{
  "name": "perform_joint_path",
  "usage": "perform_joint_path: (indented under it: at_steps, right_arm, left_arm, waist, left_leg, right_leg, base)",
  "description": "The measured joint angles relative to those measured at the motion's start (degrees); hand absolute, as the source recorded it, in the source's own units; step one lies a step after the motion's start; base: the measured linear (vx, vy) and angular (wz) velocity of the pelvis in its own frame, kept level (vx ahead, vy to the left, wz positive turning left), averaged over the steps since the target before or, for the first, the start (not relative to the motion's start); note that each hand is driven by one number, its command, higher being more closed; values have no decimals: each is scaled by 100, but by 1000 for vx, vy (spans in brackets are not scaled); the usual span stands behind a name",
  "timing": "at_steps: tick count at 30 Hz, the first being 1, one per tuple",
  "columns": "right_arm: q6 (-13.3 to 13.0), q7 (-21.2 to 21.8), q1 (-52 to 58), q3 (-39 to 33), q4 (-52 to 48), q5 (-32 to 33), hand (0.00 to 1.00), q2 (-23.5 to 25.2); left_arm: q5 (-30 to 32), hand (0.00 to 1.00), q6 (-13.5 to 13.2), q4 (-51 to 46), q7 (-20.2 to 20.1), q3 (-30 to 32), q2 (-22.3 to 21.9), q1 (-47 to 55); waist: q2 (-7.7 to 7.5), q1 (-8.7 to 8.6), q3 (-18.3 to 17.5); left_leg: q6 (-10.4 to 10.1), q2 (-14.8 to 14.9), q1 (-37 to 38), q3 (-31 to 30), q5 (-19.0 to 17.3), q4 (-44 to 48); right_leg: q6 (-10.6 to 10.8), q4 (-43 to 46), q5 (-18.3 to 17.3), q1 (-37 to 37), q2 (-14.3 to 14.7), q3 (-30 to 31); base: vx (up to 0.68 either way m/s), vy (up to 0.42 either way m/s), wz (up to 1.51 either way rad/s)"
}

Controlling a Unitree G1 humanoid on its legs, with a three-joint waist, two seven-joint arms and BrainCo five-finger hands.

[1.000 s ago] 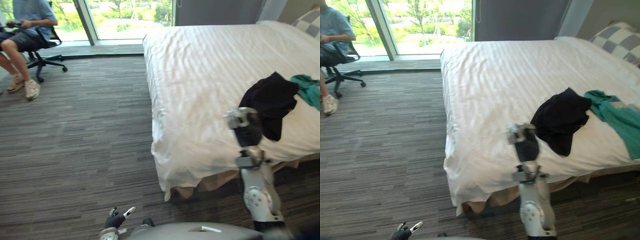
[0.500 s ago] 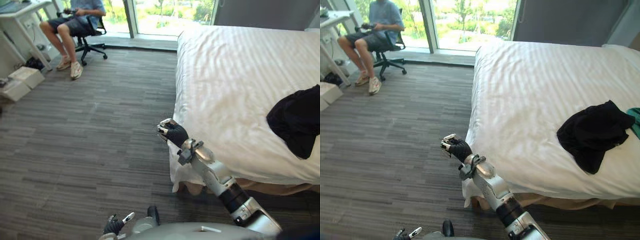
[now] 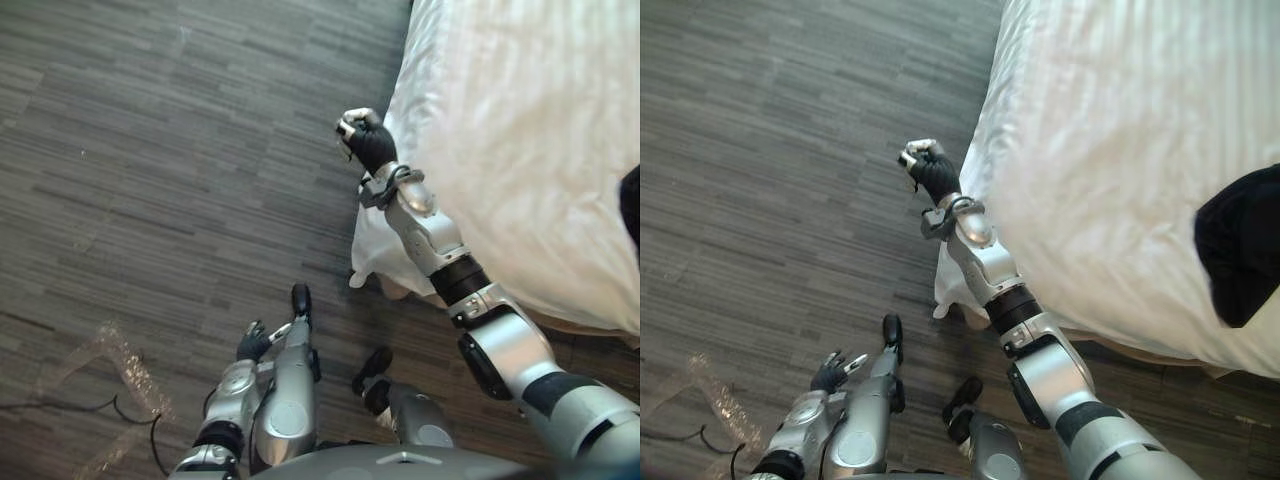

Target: Tidy the bed and pick cloth on bed and put in laundry

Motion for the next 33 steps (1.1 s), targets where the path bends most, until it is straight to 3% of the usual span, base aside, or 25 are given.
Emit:
perform_joint_path:
  at_steps: [3, 7, 11, 16, 19, 23, 25, 27, 28, 33]
  right_arm:
    - [3, -157, -136, -13, 3, 50, 100, -200]
    - [81, -407, -377, -286, 593, 135, 100, -578]
    - [140, -542, -359, -409, 1189, 349, 100, -797]
    - [-8, -630, -458, -404, 1364, 679, 100, -697]
    - [-232, -608, -600, -448, 1321, 728, 100, -502]
    - [-223, -346, -507, -549, 1559, 1087, 100, -164]
    - [-144, 31, -206, -683, 1922, 1180, 100, 107]
    - [-112, 265, -47, -694, 2133, 1178, 100, 262]
    - [-118, 596, 222, -767, 2453, 1164, 100, 480]
    - [-117, 1072, 1423, -872, 2672, 1165, 100, 768]
  left_arm:
    - [-30, 0, 95, -126, 11, -35, -26, -70]
    - [-236, 0, 200, -108, 42, -136, -144, -371]
    - [-379, 0, 211, -61, 93, -258, -216, -678]
    - [-648, 0, 339, 111, 154, -242, -386, -1354]
    - [-775, 0, 582, 101, 151, 12, -402, -1947]
    - [-1054, 0, 954, 98, 151, 280, -396, -2468]
    - [-1127, 0, 1183, 121, 154, 467, -464, -2545]
    - [-1133, 0, 1229, 202, 155, 509, -473, -2562]
    - [-1234, 0, 1273, 368, 161, 540, -480, -2571]
    - [-1327, 0, 1281, 524, 180, 473, -657, -2565]
  waist:
    - [44, 16, 121]
    - [273, 15, 294]
    - [366, -5, 351]
    - [443, -24, 391]
    - [441, -160, 391]
    - [433, -318, 391]
    - [405, -377, 395]
    - [394, -415, 395]
    - [383, -511, 401]
    - [293, -727, 421]
  left_leg:
    - [-3, -37, -216, -13, 36, 2]
    - [79, -118, -564, 39, 190, 6]
    - [44, -170, -781, 97, 225, 7]
    - [-52, -176, -980, 181, 300, 7]
    - [-74, -164, -1197, 199, 353, 7]
    - [-64, -188, -1331, 320, 358, 7]
    - [-49, -192, -1275, 375, 368, 7]
    - [-49, -193, -1214, 441, 368, 7]
    - [-40, -203, -1073, 553, 349, 6]
    - [-104, -223, -533, 795, 202, 2]
  right_leg:
    - [2, 279, -126, -308, -111, -3]
    - [-13, 735, -255, -885, -309, 171]
    - [-20, 1070, -387, -1313, -456, 329]
    - [-90, 1459, -548, -1773, -575, 537]
    - [-126, 1677, -616, -2091, -625, 568]
    - [-126, 1815, -635, -2306, -692, 644]
    - [-124, 1814, -630, -2276, -697, 684]
    - [-123, 1814, -628, -2247, -700, 729]
    - [-118, 1809, -625, -2148, -713, 797]
    - [-97, 1742, -614, -1734, -738, 980]
  base:
    - [36, -13, 6]
    - [52, -8, -5]
    - [34, -11, -9]
    - [-4, -28, -9]
    - [-41, -29, 2]
    - [-9, 0, -2]
    - [23, -11, -5]
    - [20, -18, -12]
    - [18, -20, -16]
    - [14, -22, -23]
